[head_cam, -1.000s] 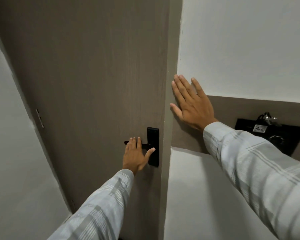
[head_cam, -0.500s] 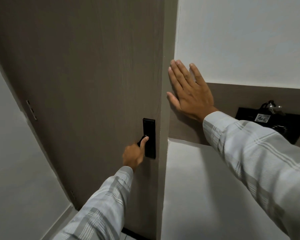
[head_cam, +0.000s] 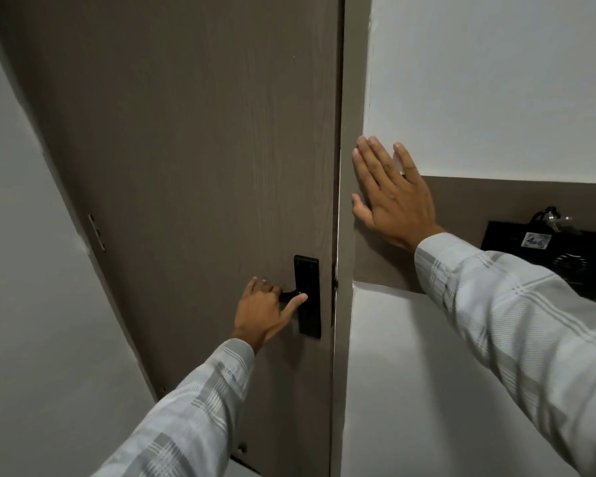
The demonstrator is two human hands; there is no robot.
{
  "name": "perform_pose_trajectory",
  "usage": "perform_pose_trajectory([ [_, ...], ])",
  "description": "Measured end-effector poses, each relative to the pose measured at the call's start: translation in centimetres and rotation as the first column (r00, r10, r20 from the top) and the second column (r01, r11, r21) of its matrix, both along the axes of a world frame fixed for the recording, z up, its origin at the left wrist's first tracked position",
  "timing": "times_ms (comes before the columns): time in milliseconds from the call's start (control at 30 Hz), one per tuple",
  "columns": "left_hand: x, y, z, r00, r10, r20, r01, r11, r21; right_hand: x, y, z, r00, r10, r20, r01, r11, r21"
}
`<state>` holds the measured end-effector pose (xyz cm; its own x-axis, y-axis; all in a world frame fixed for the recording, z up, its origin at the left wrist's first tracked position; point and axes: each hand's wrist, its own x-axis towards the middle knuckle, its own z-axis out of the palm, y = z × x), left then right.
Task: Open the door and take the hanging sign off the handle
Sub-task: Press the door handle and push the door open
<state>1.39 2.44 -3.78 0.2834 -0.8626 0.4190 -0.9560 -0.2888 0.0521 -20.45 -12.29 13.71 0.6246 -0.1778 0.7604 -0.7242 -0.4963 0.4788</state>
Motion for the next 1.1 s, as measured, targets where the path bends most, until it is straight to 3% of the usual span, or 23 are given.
perform_pose_trajectory([
  [233,-0.4,2.5,0.6,0.999,0.028,-0.032,-0.03,0.998,-0.056,0.8,1.3,-0.7,0.984,0.052,0.172,-0.075,0.988,0.134],
  [333,-0.6,3.6,0.8,0.991,0.079,-0.104,-0.087,0.993,-0.076,1.1,1.6,-2.5,0.982,0.114,0.151,-0.134,0.982,0.134],
  [500,-0.8,5.4,0.5,0.972,0.196,-0.131,-0.213,0.967,-0.137,0.5,2.2,-8.7,0.9,0.399,0.173,-0.419,0.902,0.1],
  [600,-1.0,6.7,0.2,0.954,0.248,-0.17,-0.275,0.949,-0.157,0.3,3.3,-14.0,0.751,0.591,0.294,-0.653,0.729,0.205],
  [667,-1.2,7.8,0.2,0.942,0.264,-0.206,-0.302,0.936,-0.18,0.4,4.3,-17.2,0.679,0.619,0.394,-0.734,0.574,0.362],
  [800,-2.5,10.0,0.4,0.919,0.316,-0.235,-0.367,0.904,-0.218,2.0,4.9,-22.4,0.738,0.429,0.521,-0.64,0.201,0.741],
  [933,-3.6,12.7,0.4,0.893,0.38,-0.239,-0.431,0.877,-0.214,5.9,5.2,-24.9,0.797,0.297,0.527,-0.502,-0.161,0.85],
  [1000,-4.4,14.2,0.3,0.885,0.404,-0.232,-0.454,0.86,-0.235,7.6,5.5,-25.4,0.817,0.275,0.507,-0.435,-0.283,0.855],
  [1100,-6.4,16.3,0.4,0.87,0.436,-0.231,-0.491,0.806,-0.329,9.6,6.8,-26.0,0.835,0.325,0.443,-0.331,-0.347,0.878],
])
